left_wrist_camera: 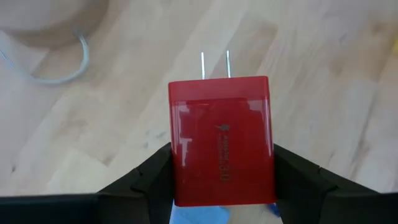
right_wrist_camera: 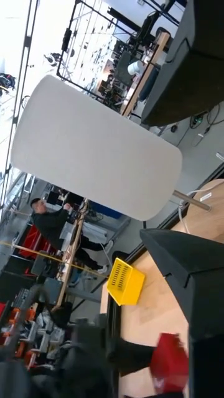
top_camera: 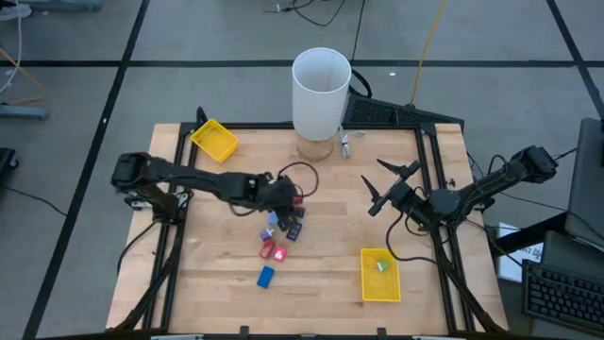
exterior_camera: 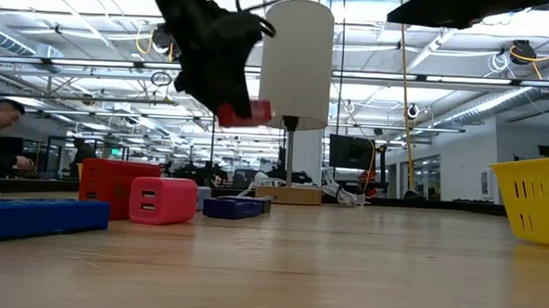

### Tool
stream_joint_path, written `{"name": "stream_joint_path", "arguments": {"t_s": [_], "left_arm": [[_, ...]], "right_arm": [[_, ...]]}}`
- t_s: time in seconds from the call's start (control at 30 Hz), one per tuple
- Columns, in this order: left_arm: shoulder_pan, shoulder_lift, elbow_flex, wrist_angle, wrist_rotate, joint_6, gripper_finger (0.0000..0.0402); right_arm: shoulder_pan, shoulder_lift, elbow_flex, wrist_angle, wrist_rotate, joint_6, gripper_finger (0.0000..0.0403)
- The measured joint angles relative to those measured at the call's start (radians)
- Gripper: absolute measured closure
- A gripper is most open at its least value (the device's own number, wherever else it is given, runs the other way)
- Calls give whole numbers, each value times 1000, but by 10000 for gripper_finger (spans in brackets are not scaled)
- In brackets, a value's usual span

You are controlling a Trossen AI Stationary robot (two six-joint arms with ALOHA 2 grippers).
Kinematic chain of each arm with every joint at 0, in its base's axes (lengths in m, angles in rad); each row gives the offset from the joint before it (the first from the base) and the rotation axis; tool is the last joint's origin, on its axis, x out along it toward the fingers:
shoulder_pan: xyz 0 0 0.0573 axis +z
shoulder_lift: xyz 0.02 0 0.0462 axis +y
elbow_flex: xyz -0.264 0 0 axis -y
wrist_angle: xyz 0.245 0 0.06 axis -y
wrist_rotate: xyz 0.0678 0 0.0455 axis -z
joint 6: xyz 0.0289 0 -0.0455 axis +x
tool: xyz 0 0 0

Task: Pick & Place Office items
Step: Put the top red charger adapter into the bottom yellow bin

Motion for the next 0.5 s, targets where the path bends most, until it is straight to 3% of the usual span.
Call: {"name": "stream_joint_path", "arguments": {"t_s": [0.5], "left_arm": [[59, -487, -547, 334, -58, -97, 190]], "right_arm": [[-3, 38, 0, -8, 0, 2, 133]]}}
